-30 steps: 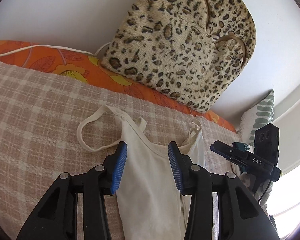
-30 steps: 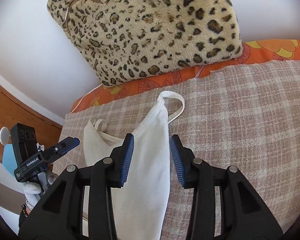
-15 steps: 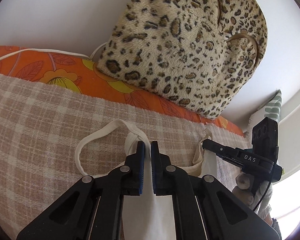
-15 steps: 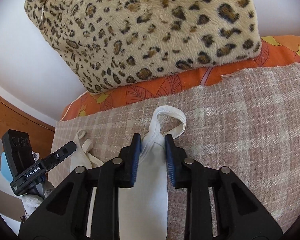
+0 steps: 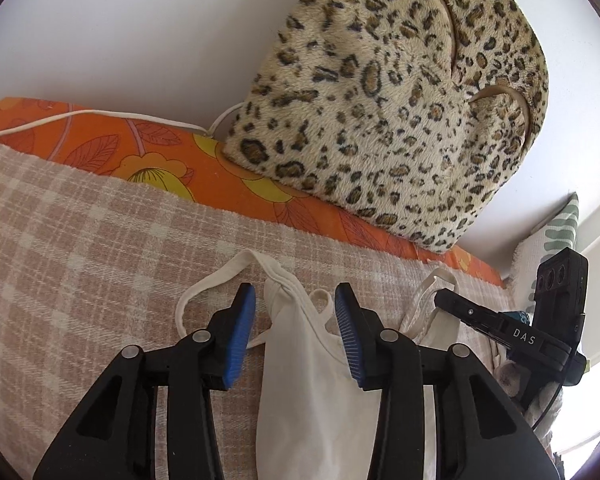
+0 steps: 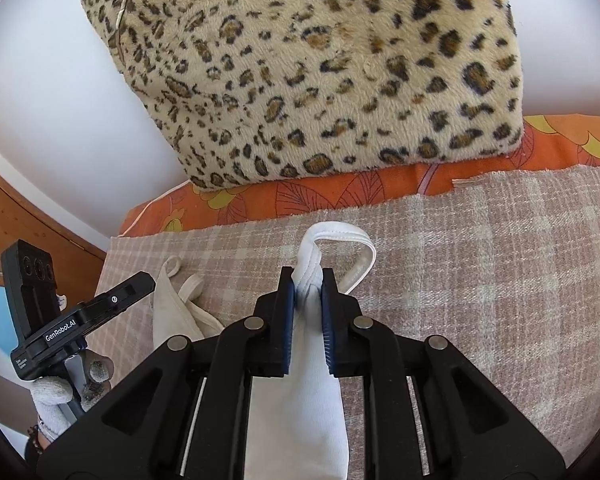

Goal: Fold small clothes
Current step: 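Lift the strap end with both grippers and fold it over the folded hem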

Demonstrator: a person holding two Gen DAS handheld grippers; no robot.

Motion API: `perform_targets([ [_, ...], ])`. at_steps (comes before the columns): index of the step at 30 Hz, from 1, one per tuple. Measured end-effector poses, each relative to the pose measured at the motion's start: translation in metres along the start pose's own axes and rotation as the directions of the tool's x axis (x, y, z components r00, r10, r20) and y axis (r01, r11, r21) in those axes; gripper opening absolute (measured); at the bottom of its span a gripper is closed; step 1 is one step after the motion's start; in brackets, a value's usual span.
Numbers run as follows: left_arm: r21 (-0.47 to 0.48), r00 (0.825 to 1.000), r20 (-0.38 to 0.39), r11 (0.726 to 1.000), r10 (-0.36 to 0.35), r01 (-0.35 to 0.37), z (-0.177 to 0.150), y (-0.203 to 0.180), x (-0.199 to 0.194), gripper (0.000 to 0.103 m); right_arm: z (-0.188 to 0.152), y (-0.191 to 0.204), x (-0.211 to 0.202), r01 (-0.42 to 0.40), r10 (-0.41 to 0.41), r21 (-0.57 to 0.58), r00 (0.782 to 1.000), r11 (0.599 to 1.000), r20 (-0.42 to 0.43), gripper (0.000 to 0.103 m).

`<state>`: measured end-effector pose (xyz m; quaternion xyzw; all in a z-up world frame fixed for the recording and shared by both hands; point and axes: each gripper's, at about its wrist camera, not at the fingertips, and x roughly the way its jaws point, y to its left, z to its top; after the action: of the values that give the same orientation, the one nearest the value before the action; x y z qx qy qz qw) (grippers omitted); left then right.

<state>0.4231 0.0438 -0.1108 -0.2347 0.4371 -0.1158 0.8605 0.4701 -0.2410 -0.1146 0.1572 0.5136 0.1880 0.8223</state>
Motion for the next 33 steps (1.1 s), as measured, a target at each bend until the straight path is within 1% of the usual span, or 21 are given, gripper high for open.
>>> perform_targets([
  [1, -0.009, 1.0, -0.015, 1.0, -0.009, 0.009, 0.001, 0.001, 0.003, 0.043, 0.0, -0.001, 0.003, 0.008, -0.008, -0.001, 1.0, 1.0, -0.012, 0.018],
  [2, -0.019, 0.999, -0.032, 1.0, -0.011, 0.011, 0.001, 0.002, 0.007, 0.045, 0.001, -0.002, 0.006, 0.018, -0.018, -0.002, 1.0, 1.0, -0.025, 0.024],
  [3, -0.028, 0.999, -0.044, 1.0, -0.012, 0.011, 0.001, 0.004, 0.012, 0.045, 0.001, -0.003, 0.008, 0.027, -0.027, -0.001, 0.999, 1.0, -0.032, 0.029],
  [4, -0.032, 0.999, -0.053, 0.999, -0.014, 0.013, 0.0, 0.004, 0.017, 0.045, 0.001, -0.005, 0.01, 0.033, -0.033, 0.002, 0.999, 0.999, -0.038, 0.038],
  [5, -0.035, 0.998, -0.06, 0.999, -0.008, 0.006, -0.001, 0.005, 0.022, 0.045, 0.001, -0.007, 0.014, 0.043, -0.042, 0.008, 0.998, 0.999, -0.043, 0.042],
  [7, -0.044, 0.998, -0.065, 0.999, -0.016, 0.013, -0.004, 0.006, 0.03, 0.041, 0.002, -0.012, 0.019, 0.043, -0.042, 0.018, 0.998, 0.999, -0.052, 0.042],
  [9, -0.035, 0.998, -0.046, 0.999, -0.038, 0.036, -0.006, 0.005, 0.032, 0.008, 0.003, -0.016, 0.023, 0.033, -0.031, 0.029, 0.998, 0.999, -0.045, 0.042],
  [10, -0.024, 0.998, -0.043, 0.999, -0.04, 0.039, -0.007, 0.004, 0.033, 0.007, 0.003, -0.016, 0.024, 0.029, -0.027, 0.031, 0.999, 0.999, -0.042, 0.037],
  [11, -0.008, 0.998, -0.037, 0.999, -0.042, 0.041, -0.007, 0.002, 0.033, 0.005, 0.002, -0.015, 0.024, 0.029, -0.028, 0.031, 0.999, 0.999, -0.037, 0.016],
  [12, 0.005, 0.999, -0.03, 0.999, -0.043, 0.043, -0.007, 0.0, 0.031, 0.004, 0.002, -0.015, 0.023, 0.026, -0.025, 0.03, 0.999, 0.999, -0.039, 0.011],
  [16, 0.018, 0.997, 0.001, 0.997, -0.08, 0.08, -0.004, -0.006, 0.014, 0.004, -0.001, -0.008, 0.008, 0.039, -0.039, -0.003, 0.999, 0.999, -0.006, 0.011],
  [20, 0.031, 0.993, 0.027, 0.993, -0.113, 0.112, -0.004, -0.017, -0.008, 0.004, -0.003, 0.0, -0.016, 0.01, -0.01, -0.001, 1.0, 1.0, 0.027, 0.01],
  [27, 0.048, 0.984, 0.065, 0.986, -0.165, 0.162, -0.014, -0.037, -0.051, 0.004, -0.014, 0.029, -0.065, -0.018, 0.021, -0.044, 0.997, 0.999, 0.068, 0.01],
  [33, 0.096, 0.983, 0.072, 0.982, -0.169, 0.162, -0.034, -0.055, -0.089, 0.004, -0.037, 0.047, -0.112, -0.032, 0.038, -0.068, 0.995, 0.997, 0.087, 0.01],
])
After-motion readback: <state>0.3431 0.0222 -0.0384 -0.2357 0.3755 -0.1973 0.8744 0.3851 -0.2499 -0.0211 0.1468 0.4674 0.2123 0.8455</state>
